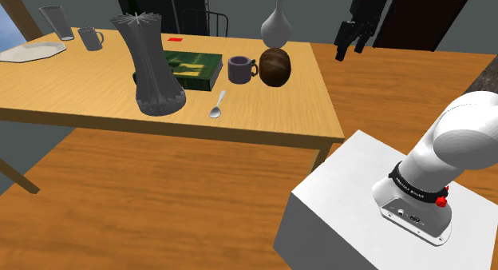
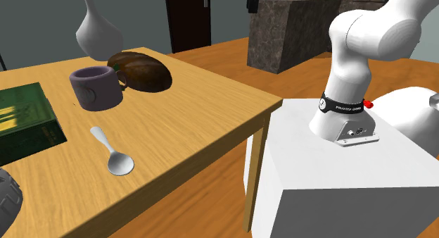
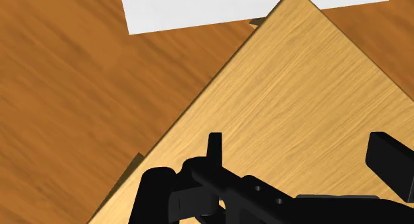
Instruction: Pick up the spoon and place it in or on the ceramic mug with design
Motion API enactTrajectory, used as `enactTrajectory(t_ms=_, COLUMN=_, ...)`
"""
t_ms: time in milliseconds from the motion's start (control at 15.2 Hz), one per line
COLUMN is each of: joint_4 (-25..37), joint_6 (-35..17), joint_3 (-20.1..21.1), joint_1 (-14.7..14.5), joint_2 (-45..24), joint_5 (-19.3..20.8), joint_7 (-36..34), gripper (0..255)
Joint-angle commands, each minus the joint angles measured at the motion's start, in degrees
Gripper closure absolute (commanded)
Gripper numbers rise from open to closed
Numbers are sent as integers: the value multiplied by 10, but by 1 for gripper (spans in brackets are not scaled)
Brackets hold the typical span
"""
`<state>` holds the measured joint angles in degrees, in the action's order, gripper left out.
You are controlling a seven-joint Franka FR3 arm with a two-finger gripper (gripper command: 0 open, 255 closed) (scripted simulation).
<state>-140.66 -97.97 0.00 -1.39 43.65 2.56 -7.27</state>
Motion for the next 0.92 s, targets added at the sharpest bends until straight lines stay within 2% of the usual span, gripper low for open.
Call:
enactTrajectory(t_ms=0, joint_4=0, joint_6=0, joint_3=0, joint_1=0, joint_2=0, joint_5=0, joint_7=0, gripper=0)
enactTrajectory(t_ms=396, joint_4=16, joint_6=-72, joint_3=51, joint_1=-7, joint_2=-94, joint_5=-54, joint_7=-110, gripper=0)
enactTrajectory(t_ms=858, joint_4=72, joint_6=-152, joint_3=100, joint_1=-10, joint_2=-229, joint_5=-96, joint_7=-228, gripper=0)
